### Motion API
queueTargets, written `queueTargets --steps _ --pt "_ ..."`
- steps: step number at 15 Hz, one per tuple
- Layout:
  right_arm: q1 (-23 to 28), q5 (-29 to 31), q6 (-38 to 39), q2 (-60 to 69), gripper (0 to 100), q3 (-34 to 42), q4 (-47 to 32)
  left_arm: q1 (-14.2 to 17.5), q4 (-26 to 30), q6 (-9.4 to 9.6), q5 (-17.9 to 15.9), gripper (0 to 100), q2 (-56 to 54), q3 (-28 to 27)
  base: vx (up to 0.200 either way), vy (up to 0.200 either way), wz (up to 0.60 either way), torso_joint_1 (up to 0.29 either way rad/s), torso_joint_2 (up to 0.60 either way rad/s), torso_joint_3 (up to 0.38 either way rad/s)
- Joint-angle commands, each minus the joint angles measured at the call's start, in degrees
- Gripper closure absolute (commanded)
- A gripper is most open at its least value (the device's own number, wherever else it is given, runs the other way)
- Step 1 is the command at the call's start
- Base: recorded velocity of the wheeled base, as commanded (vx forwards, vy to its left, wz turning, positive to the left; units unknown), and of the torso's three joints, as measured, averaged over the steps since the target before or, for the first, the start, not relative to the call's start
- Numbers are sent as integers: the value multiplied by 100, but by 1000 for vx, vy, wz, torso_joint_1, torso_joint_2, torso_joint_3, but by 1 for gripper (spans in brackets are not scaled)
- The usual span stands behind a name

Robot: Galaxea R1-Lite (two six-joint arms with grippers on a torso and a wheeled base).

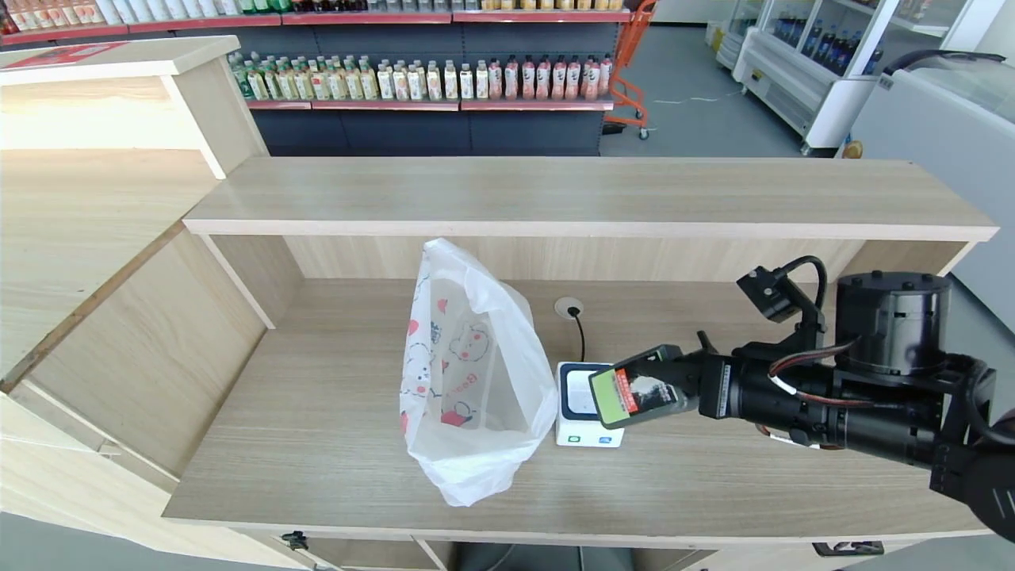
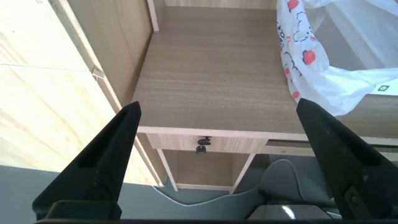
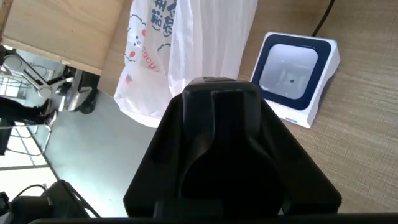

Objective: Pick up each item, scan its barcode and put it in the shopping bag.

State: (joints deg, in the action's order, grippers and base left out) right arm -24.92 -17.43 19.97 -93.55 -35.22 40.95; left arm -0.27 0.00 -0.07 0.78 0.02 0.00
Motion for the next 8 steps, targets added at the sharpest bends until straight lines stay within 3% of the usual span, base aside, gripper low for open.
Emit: queueTargets --steps 1,7,8 --pt "-13 3 -19 47 100 -3 1 0 0 -10 1 0 -2 0 0 0 0 0 0 0" --pt "-180 -32 -19 197 100 -82 10 0 0 -19 1 0 -2 0 0 200 0 13 9 -1" --pt "-286 -41 -10 241 100 -99 10 0 0 -10 1 0 -2 0 0 0 0 0 0 0"
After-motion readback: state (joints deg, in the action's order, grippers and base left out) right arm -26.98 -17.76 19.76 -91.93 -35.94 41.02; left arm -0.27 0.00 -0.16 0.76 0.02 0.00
